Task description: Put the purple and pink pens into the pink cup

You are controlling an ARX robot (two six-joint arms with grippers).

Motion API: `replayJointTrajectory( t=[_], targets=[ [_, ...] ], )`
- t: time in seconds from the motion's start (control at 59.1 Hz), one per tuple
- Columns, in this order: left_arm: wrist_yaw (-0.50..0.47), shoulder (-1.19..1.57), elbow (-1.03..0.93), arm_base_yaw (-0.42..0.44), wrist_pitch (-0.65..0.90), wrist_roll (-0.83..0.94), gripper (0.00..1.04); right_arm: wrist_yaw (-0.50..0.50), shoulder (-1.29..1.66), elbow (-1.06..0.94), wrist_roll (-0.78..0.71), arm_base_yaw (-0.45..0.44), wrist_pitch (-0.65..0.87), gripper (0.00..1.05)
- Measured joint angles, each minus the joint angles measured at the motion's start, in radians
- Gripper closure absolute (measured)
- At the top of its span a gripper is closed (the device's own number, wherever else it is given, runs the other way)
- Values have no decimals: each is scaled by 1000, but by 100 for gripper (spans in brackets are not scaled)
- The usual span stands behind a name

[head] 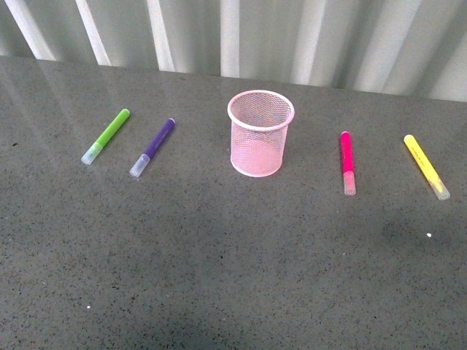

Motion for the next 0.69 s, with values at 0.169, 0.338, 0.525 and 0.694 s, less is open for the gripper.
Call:
replayJointTrajectory(
  t=[0.169,0.338,0.525,0.694],
  targets=[
    [0,0,0,0,0,0,7,0,0,0,0,0,0,7],
    [0,0,0,0,0,0,7,0,0,0,0,0,0,7],
    [0,0,0,0,0,0,7,0,0,0,0,0,0,7],
    [0,0,0,0,0,0,7,0,0,0,0,0,0,7]
  ],
)
